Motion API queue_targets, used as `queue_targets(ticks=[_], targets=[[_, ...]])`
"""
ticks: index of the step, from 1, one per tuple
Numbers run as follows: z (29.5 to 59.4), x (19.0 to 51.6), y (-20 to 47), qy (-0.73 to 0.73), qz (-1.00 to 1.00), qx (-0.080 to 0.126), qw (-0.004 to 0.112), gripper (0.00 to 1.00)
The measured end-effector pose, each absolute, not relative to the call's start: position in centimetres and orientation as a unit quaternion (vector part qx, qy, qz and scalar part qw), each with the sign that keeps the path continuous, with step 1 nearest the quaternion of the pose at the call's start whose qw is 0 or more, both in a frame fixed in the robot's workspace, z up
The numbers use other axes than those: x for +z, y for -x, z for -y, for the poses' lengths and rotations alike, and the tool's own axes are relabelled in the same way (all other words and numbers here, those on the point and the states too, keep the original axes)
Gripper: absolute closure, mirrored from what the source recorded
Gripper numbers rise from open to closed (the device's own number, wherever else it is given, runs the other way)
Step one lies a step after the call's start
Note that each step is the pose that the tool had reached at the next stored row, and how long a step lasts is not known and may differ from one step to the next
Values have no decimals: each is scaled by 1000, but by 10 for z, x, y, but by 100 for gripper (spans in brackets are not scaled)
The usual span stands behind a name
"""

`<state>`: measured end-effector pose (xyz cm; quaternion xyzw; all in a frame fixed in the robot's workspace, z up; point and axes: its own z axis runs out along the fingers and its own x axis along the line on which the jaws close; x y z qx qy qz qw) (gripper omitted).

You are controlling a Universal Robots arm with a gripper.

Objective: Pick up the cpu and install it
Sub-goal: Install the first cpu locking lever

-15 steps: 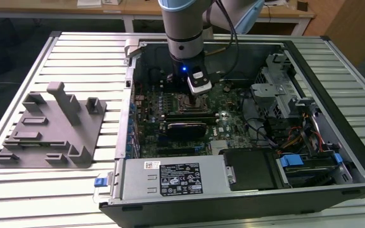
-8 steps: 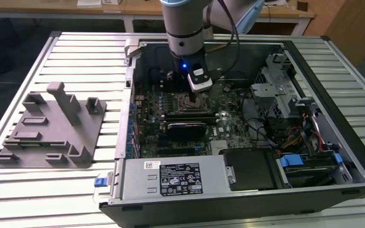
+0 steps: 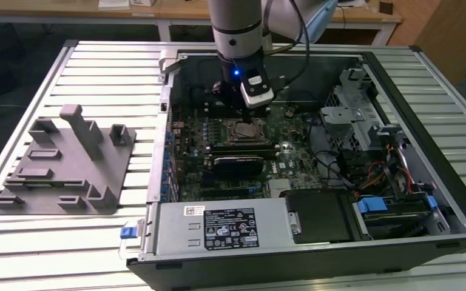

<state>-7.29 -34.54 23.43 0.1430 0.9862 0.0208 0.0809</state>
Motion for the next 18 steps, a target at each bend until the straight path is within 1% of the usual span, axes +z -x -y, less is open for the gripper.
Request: queue_targets(ticks=[8, 12, 16, 18], targets=[[345, 235, 72, -143, -986, 21, 80, 89], [345, 235, 65, -143, -987, 20, 72, 89], [345, 235, 62, -143, -988, 18, 56, 89], [345, 235, 62, -144, -988, 17, 56, 89]])
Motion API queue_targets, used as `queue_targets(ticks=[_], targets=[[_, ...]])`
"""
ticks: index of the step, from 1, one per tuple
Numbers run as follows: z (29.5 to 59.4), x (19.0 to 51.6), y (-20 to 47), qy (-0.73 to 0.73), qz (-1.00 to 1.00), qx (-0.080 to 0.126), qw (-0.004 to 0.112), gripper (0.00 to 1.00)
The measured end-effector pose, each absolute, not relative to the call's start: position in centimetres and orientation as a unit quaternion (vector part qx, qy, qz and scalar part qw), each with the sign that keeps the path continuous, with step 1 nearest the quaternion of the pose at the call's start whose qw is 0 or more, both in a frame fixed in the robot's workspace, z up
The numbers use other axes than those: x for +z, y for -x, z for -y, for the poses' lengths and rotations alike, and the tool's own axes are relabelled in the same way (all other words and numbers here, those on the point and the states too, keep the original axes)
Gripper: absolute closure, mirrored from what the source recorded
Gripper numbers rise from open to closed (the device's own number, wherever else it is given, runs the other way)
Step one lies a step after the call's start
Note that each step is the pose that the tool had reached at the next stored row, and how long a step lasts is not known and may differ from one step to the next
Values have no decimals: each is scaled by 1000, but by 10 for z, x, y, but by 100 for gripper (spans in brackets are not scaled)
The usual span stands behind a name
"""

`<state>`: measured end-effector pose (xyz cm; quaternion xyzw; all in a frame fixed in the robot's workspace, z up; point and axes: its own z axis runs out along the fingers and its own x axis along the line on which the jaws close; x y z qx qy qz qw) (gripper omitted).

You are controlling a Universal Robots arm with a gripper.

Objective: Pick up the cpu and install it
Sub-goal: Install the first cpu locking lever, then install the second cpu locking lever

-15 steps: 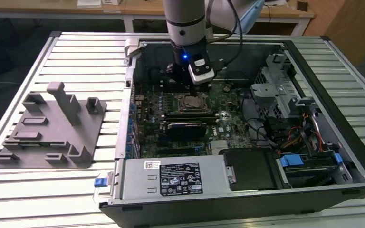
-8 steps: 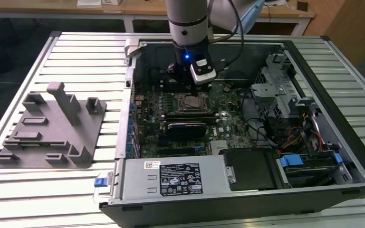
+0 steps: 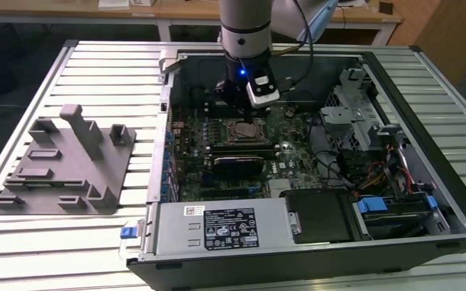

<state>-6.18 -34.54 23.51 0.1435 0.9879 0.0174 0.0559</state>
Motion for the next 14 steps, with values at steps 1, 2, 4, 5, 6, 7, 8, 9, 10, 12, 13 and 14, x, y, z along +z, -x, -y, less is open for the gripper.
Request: queue_targets(ticks=[1, 2, 4, 5, 6, 7, 8, 9, 10, 12, 13, 14], targets=[[345, 235, 62, -143, -988, 17, 56, 89], [345, 235, 62, -143, -988, 17, 56, 89], [345, 235, 62, -144, -988, 17, 56, 89], [345, 235, 62, -143, -988, 17, 56, 89], [345, 235, 62, -143, -988, 17, 56, 89], [345, 235, 62, -144, -988, 17, 55, 89], [345, 235, 62, -144, -988, 17, 55, 89], [345, 235, 62, -143, -988, 17, 55, 89], [345, 235, 62, -144, -988, 17, 55, 89], [345, 235, 62, -144, -988, 17, 55, 89], [345, 235, 62, -144, -988, 17, 55, 89], [345, 235, 62, -143, -988, 17, 55, 89]])
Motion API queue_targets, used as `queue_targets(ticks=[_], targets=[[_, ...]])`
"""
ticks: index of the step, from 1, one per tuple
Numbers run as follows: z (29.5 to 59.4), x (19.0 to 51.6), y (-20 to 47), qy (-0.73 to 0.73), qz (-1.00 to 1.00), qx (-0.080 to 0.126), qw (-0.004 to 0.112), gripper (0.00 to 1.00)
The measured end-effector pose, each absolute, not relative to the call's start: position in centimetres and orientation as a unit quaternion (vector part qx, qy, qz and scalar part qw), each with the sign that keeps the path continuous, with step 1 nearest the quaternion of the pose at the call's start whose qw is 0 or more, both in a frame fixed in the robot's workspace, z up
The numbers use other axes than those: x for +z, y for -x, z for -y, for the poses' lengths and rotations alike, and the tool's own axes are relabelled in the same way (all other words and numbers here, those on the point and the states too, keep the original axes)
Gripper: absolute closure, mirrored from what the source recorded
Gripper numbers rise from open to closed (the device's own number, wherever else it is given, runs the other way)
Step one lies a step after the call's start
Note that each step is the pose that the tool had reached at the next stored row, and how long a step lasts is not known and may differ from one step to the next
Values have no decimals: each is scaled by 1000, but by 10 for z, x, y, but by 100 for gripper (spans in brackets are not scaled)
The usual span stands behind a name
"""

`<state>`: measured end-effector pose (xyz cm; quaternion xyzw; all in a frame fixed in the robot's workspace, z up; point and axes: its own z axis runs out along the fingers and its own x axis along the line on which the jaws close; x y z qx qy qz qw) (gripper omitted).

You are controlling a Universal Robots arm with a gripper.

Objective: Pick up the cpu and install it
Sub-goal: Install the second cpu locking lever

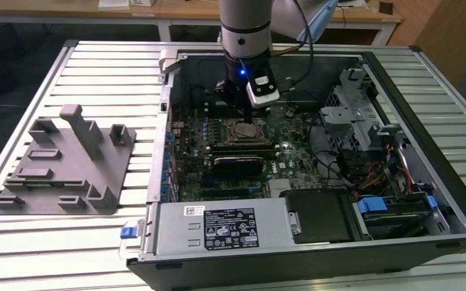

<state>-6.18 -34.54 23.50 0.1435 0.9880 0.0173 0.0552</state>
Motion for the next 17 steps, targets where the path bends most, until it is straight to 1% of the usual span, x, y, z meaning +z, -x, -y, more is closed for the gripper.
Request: queue_targets(ticks=[6, 17], targets=[[349, 235, 62, -143, -988, 17, 55, 89], [364, 235, 62, -144, -988, 18, 55, 89]])
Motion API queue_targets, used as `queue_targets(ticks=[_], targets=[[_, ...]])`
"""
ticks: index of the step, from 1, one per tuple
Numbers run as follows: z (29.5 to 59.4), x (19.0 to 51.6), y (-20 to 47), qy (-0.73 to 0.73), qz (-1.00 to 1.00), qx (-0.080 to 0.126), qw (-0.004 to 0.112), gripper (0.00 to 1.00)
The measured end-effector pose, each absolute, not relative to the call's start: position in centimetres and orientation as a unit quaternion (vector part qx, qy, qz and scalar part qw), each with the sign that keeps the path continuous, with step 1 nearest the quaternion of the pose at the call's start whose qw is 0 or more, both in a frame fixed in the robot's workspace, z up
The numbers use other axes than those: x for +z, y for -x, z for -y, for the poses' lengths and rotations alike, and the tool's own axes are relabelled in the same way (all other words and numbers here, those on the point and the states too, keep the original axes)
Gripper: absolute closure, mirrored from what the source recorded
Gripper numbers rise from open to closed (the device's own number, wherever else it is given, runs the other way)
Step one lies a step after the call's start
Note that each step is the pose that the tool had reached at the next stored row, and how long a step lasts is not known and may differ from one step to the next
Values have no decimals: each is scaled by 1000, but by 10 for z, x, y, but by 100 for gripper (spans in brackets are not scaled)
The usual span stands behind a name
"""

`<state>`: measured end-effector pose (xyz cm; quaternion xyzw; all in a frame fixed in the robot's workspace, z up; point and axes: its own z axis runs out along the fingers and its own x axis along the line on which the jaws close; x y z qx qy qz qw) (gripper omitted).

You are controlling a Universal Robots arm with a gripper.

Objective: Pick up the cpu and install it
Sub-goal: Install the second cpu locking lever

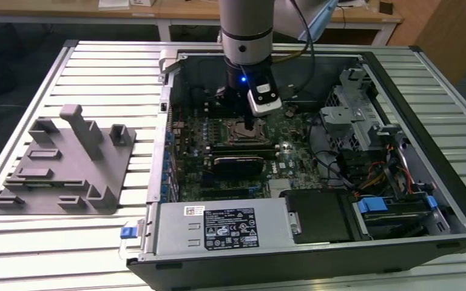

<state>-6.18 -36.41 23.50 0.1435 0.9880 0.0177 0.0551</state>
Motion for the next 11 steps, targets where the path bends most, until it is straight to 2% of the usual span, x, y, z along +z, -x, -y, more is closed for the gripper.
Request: queue_targets(ticks=[11], targets=[[375, 234, 62, -138, -989, 18, 55, 89]])
